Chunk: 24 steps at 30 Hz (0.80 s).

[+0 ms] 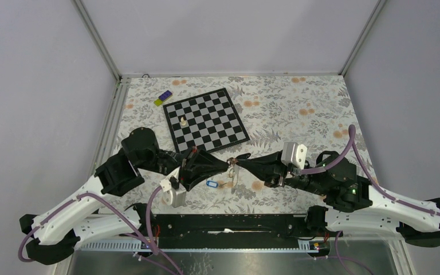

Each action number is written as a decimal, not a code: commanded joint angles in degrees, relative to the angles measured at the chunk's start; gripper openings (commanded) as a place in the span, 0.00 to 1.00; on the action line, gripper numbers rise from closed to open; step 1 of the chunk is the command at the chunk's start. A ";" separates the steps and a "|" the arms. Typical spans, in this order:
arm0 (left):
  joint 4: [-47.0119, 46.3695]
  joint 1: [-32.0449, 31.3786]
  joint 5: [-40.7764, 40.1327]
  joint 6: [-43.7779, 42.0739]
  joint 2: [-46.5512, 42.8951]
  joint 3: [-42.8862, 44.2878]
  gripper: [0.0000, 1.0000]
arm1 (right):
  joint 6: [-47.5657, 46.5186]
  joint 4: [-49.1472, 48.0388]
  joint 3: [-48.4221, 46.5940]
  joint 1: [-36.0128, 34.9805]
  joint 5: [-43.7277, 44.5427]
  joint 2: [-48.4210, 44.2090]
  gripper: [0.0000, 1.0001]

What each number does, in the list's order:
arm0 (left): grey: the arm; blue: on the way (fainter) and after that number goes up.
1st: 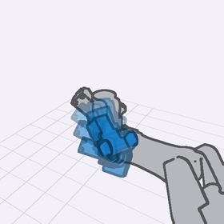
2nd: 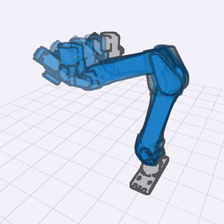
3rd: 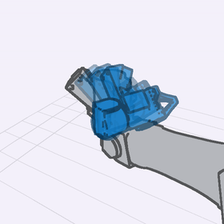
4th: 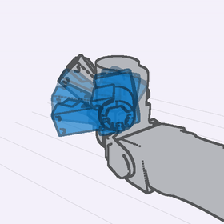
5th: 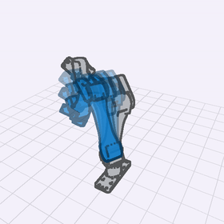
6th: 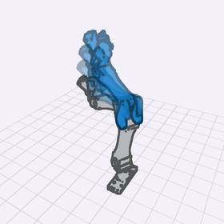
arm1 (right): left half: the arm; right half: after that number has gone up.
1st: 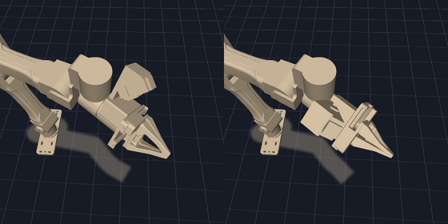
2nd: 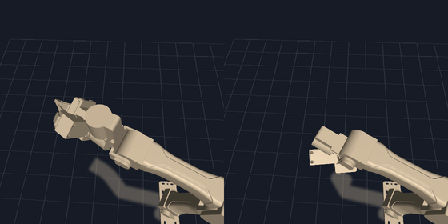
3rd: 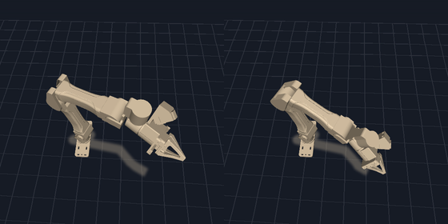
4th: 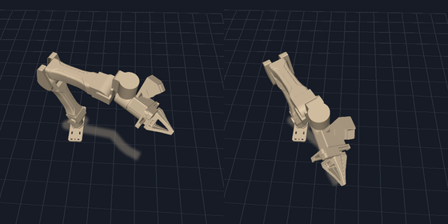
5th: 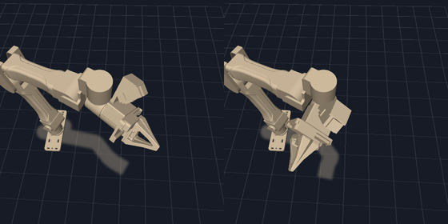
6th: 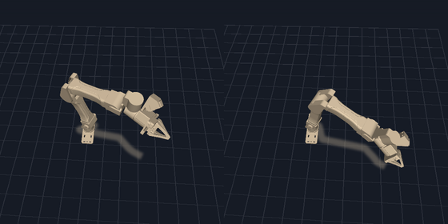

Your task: Remove the keys from the keyring

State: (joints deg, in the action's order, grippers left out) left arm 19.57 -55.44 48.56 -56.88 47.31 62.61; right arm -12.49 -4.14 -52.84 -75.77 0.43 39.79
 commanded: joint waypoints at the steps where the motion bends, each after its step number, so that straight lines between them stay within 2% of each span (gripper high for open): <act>1: -9.16 -0.06 -0.65 5.22 -1.79 -2.49 0.17 | -1.31 -4.00 -4.39 -0.35 -0.95 0.24 0.00; 10: -13.26 -0.08 -2.28 6.94 -2.41 -4.87 0.22 | -1.57 -3.60 -4.66 -0.37 -2.31 0.73 0.00; 16: -22.42 -0.08 -2.55 12.69 -3.35 -7.48 0.25 | -3.19 -2.56 -5.16 -0.35 -1.67 0.98 0.00; 24: -27.78 -0.19 0.67 18.97 -3.27 -7.94 0.28 | -10.67 -2.03 -3.68 -0.35 3.30 0.71 0.00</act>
State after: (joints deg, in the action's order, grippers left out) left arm -0.62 -55.46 46.92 -42.98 44.71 54.98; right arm -17.74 -3.55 -55.07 -75.77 1.02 41.04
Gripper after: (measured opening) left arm 0.274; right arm 0.017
